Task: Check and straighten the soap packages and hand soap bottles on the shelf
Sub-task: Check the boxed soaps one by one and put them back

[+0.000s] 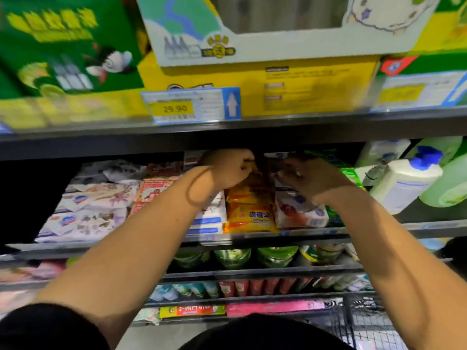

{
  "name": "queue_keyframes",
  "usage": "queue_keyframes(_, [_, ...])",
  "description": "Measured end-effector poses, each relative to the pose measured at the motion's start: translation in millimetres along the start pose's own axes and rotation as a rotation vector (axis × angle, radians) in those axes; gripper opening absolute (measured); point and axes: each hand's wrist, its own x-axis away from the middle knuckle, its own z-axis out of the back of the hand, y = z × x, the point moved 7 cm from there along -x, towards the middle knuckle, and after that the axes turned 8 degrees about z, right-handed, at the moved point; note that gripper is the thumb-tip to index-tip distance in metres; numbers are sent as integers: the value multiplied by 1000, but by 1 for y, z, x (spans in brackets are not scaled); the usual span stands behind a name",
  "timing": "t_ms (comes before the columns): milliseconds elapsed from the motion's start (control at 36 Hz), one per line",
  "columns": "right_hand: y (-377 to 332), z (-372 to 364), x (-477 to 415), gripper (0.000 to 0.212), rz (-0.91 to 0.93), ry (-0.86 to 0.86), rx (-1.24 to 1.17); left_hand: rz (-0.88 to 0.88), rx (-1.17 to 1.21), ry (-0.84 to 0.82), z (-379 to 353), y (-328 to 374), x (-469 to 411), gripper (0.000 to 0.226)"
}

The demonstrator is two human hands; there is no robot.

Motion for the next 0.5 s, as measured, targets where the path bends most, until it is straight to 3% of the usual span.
queue_keyframes(83, [-47,3,-24,53,35,39,-45,149,14,114,21,-58,32,39])
queue_keyframes(167, [-108,-2,-47,49,147,77,-58,311,5,181,34,-128,72,54])
queue_keyframes(333, [-221,-35,-96,54,302,-34,-24,524,-96,150,37,-250,149,57])
queue_keyframes(417, [-270,-50,-117,57,346,-77,45,558,-32,200,34,-301,183,51])
queue_keyframes(500, [-311,-70,-143,45,387,-130,45,632,12,145,20,-348,214,52])
